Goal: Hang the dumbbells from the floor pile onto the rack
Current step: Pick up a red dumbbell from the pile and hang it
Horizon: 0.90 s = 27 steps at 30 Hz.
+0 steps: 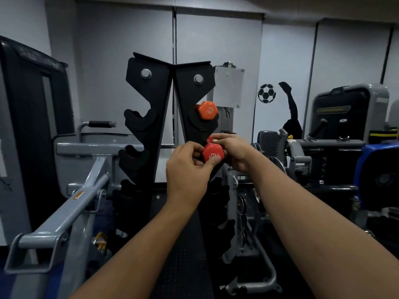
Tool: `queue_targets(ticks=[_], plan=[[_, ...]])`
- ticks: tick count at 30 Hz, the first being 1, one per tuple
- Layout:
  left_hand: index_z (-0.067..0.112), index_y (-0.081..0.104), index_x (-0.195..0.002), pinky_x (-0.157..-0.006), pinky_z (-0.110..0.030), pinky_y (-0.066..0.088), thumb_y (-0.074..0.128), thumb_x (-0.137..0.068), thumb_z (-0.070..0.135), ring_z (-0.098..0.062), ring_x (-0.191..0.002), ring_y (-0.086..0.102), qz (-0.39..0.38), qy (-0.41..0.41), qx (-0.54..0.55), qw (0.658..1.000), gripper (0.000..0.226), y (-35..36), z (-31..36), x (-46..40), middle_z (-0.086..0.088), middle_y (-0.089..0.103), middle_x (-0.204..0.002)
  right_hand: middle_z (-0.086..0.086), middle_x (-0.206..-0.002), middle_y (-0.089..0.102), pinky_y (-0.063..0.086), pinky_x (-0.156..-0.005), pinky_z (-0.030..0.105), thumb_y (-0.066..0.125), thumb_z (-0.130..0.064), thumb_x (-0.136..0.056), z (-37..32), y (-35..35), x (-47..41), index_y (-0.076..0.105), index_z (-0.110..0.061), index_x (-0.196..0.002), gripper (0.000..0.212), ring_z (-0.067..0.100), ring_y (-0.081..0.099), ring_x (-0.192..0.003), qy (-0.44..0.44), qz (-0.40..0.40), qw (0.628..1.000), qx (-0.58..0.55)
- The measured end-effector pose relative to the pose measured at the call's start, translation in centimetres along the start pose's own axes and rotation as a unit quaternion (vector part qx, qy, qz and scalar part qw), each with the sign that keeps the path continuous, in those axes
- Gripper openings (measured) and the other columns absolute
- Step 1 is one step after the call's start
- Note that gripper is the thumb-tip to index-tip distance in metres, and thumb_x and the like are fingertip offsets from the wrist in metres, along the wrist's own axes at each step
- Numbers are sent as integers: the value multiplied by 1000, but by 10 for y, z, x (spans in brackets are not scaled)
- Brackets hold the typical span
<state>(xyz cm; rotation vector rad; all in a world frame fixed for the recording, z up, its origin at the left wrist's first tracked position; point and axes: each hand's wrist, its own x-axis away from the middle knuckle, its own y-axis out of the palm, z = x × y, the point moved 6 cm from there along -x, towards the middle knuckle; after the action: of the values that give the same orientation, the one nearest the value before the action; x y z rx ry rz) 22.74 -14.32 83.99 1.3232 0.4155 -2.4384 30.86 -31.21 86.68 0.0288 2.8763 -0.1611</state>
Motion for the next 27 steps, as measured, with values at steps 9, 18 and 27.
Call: queue_targets(ticks=[9,18,27], plan=[[22,72,-110,-71,-34,63,71,-95,48,-7,-86,68,-68,60,-66,994,30,-40,2,7,10,69,-100,15,-127,71,59,-100,45,64,-16,-103,-12,-28,33,69,-16,-128,25,29,72,-108,-44,36,998,15],[31,67,-130,-92,-42,58,54,-97,65,-11,-110,65,-207,103,-193,953,49,-65,23,45,10,68,-122,-5,-116,76,57,-100,32,67,-26,-99,-25,-13,149,72,-23,-128,30,7,70,-107,-187,163,934,257],[34,36,-159,-118,-48,40,55,-94,71,-32,-149,40,-400,67,-316,858,77,-83,34,109,-8,31,-168,1,-134,68,47,-110,34,63,-38,-97,-1,49,233,65,-19,-138,45,18,61,-126,-256,88,840,471]])
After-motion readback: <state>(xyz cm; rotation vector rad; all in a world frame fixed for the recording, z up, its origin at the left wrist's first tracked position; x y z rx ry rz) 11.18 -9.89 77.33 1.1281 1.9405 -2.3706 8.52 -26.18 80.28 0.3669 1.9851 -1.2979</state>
